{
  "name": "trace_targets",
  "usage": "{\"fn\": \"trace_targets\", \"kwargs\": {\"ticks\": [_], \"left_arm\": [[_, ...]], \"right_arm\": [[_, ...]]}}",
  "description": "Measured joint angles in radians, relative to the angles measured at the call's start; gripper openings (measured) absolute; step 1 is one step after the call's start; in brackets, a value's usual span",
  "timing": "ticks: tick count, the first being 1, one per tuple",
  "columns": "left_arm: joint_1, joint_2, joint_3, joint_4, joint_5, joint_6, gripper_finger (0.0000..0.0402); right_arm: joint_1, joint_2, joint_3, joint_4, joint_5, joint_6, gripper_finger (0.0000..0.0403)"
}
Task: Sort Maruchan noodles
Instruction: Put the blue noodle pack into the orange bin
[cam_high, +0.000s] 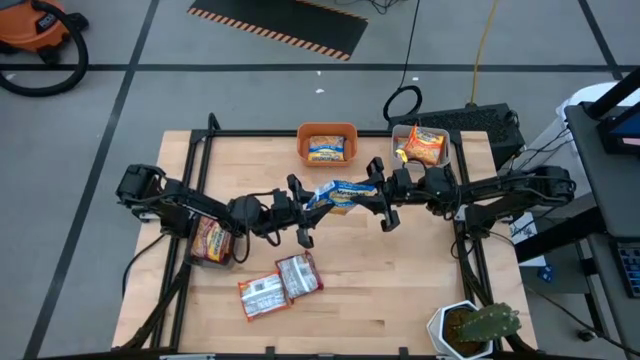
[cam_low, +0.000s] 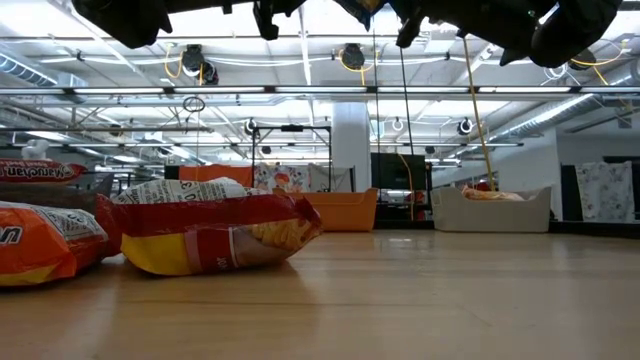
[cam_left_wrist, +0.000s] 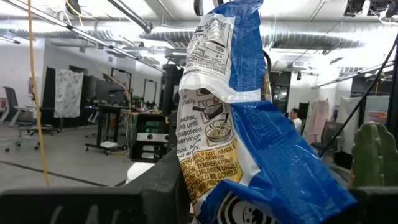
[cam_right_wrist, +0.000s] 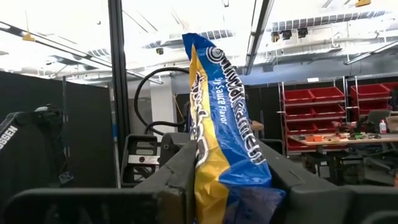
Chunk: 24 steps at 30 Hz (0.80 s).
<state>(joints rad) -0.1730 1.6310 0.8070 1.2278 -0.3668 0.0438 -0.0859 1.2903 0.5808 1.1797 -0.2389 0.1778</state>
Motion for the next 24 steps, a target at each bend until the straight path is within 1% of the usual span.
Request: {"fn": "trace_targets", "kwargs": {"ticks": [7,11,14,19,22,24], "left_arm": [[-0.011,-0.003,0.001,-0.007,0.000,0.027,0.0132],[-0.014,-0.017,0.002,-0.061,-0.007,0.007,0.0145],[-0.014,-0.067,0.002,-0.184,-0.039,-0.020,0.0173],[-0.026,-0.178,0.000,-0.428,-0.156,0.000,0.0224],[-0.042,-0.282,0.001,-0.621,-0.247,0.008,0.0240],[-0.050,-0.351,0.001,-0.765,-0.299,-0.014,0.0243]], "right_arm": [[0.000,-0.012,0.000,-0.011,0.000,-0.006,0.0118],[-0.013,-0.021,0.000,-0.011,0.000,-0.007,0.0105],[-0.032,-0.023,0.000,0.003,0.002,-0.007,0.0097],[-0.067,-0.023,0.000,-0.004,0.006,-0.007,0.0105],[-0.097,-0.023,0.000,-0.010,0.006,-0.007,0.0105],[-0.126,-0.023,0.000,-0.024,0.006,0.018,0.0103]]}}
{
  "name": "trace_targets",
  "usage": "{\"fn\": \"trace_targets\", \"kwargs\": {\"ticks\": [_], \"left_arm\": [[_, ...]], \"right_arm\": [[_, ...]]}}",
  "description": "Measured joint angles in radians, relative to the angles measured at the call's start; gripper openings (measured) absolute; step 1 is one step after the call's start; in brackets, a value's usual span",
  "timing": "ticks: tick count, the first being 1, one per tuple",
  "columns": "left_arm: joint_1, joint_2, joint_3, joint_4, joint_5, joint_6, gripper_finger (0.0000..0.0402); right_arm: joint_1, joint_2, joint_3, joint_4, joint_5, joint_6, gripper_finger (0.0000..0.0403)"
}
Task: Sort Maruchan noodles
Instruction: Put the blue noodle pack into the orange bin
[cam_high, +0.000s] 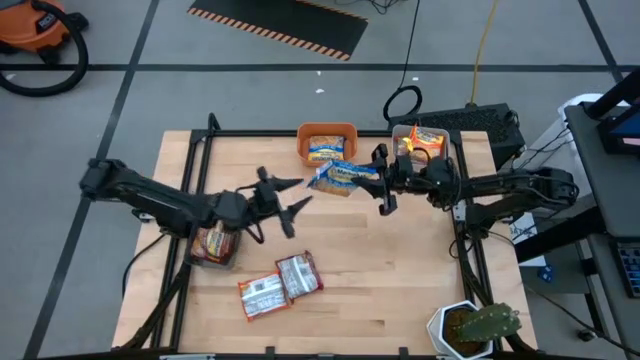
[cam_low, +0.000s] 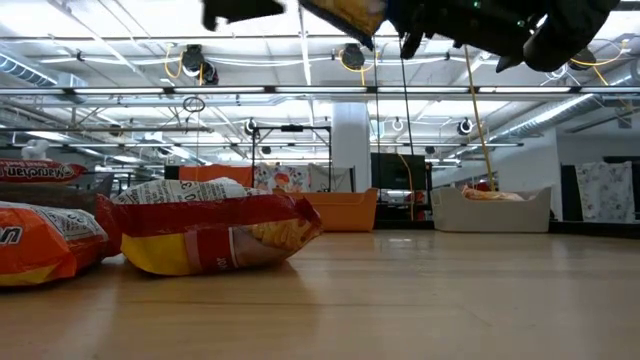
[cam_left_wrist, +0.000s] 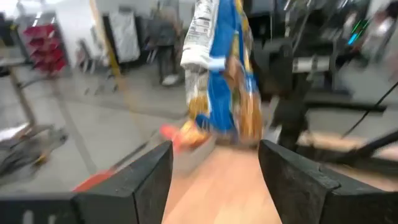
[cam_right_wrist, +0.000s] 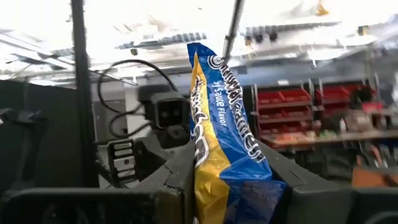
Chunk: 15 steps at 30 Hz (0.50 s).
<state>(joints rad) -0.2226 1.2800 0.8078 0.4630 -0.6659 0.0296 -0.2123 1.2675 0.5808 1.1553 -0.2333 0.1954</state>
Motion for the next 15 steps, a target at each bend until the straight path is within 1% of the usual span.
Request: {"fn": "trace_targets", "kwargs": {"ticks": [3,6,8,12,13,15], "left_arm": [[-0.007,-0.114,0.000,-0.257,-0.043,-0.066,0.0243],[-0.007,-0.191,0.000,-0.485,-0.044,-0.154,0.0244],[-0.007,-0.219,0.000,-0.601,-0.043,-0.224,0.0244],[-0.007,-0.232,0.000,-0.764,-0.042,-0.338,0.0244],[-0.007,-0.229,-0.001,-0.795,-0.042,-0.357,0.0244],[-0.007,-0.212,-0.001,-0.817,-0.042,-0.378,0.0244]], "right_arm": [[-0.058,0.000,0.004,-0.070,-0.004,0.066,0.0103],[-0.107,0.001,0.032,-0.181,-0.005,0.065,0.0106],[-0.132,0.011,0.075,-0.254,-0.006,0.034,0.0107],[-0.189,0.044,0.170,-0.403,-0.018,-0.034,0.0106],[-0.206,0.057,0.196,-0.431,-0.041,-0.043,0.0106],[-0.243,0.094,0.249,-0.457,-0.125,-0.041,0.0107]]}}
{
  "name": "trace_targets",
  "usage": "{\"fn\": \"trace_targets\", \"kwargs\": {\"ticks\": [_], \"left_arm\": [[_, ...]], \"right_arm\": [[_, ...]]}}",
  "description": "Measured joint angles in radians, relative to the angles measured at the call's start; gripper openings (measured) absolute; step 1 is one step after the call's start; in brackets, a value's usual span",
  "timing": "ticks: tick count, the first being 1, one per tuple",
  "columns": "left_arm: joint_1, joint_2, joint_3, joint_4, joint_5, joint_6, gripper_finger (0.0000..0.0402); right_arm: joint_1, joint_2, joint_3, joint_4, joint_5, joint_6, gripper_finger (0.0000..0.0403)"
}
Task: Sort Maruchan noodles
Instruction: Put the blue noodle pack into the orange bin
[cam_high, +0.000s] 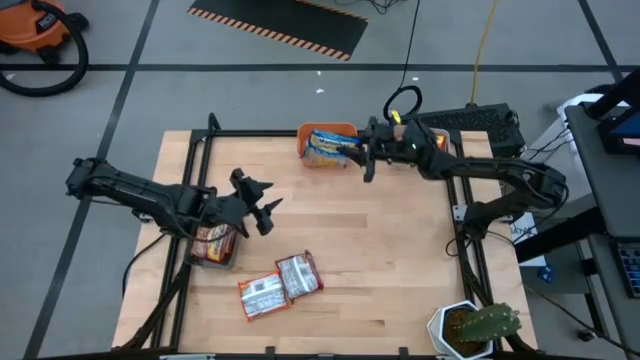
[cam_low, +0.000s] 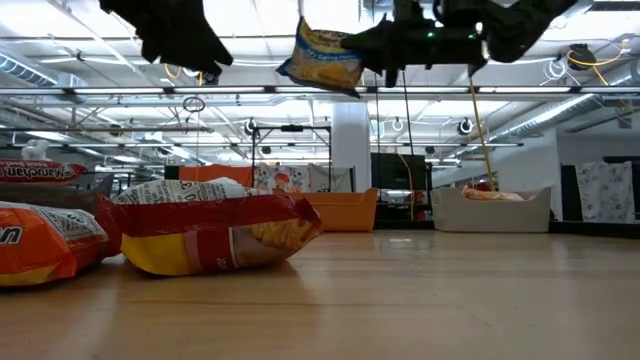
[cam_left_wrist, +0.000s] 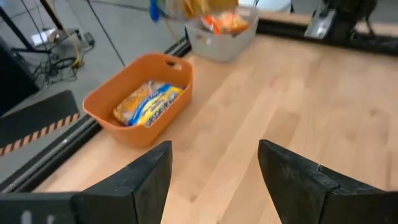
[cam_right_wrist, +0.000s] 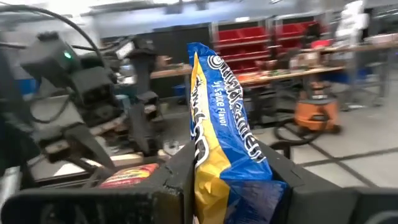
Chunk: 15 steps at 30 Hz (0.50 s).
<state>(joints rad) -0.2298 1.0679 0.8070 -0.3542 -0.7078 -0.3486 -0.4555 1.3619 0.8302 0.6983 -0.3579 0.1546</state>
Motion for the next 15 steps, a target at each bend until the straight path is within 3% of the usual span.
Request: {"fn": "trace_targets", "kwargs": {"ticks": [3,15], "left_arm": [[0.000,0.024,0.000,-0.014,0.007,0.008,0.0244],[0.010,0.048,0.000,-0.010,0.035,0.092,0.0244]], "right_arm": [[-0.047,0.071,0.073,-0.001,-0.132,0.036,0.0107],[-0.213,0.328,0.372,-0.125,-0.388,0.094,0.0109]]}}
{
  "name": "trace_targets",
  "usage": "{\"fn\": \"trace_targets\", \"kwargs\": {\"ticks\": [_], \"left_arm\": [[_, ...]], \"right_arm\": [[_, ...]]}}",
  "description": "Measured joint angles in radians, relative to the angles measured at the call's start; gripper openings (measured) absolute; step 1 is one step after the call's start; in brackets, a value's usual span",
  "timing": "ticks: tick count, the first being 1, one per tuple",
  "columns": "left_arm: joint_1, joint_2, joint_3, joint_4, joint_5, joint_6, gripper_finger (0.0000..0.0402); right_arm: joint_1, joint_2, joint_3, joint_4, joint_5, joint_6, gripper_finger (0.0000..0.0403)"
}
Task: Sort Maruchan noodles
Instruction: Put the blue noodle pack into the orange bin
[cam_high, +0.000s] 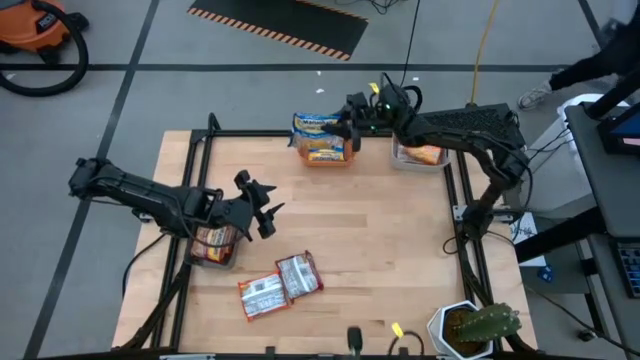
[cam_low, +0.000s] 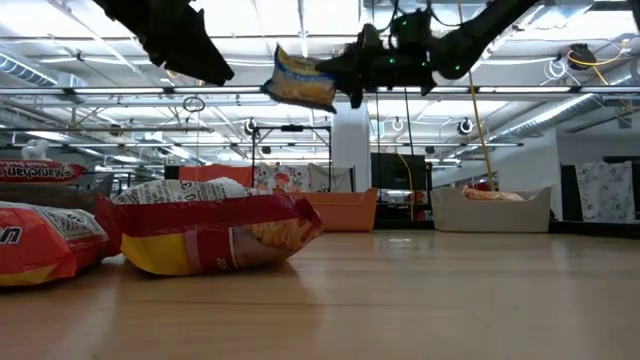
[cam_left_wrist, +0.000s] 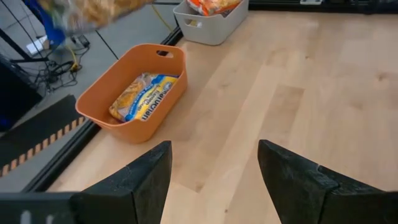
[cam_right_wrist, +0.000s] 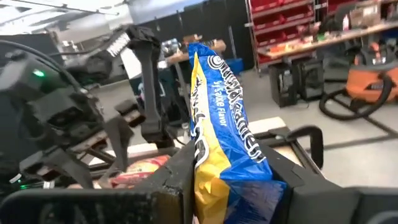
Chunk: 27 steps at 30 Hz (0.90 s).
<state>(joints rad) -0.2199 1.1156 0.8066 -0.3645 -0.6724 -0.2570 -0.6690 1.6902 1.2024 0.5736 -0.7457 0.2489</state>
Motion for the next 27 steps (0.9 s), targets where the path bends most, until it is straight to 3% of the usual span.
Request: {"fn": "trace_targets", "kwargs": {"ticks": [11,21,27], "left_arm": [[0.107,0.000,0.000,0.031,0.011,0.087,0.0244],[0.226,0.000,0.000,0.130,0.175,0.206,0.0244],[0.257,0.000,0.000,0.145,0.218,0.229,0.0244]], "right_arm": [[-0.122,0.165,0.050,-0.071,-0.038,-0.007,0.0109],[-0.137,0.254,0.049,-0.125,-0.044,-0.052,0.0110],[-0.138,0.272,0.049,-0.174,-0.046,-0.064,0.0110]]}}
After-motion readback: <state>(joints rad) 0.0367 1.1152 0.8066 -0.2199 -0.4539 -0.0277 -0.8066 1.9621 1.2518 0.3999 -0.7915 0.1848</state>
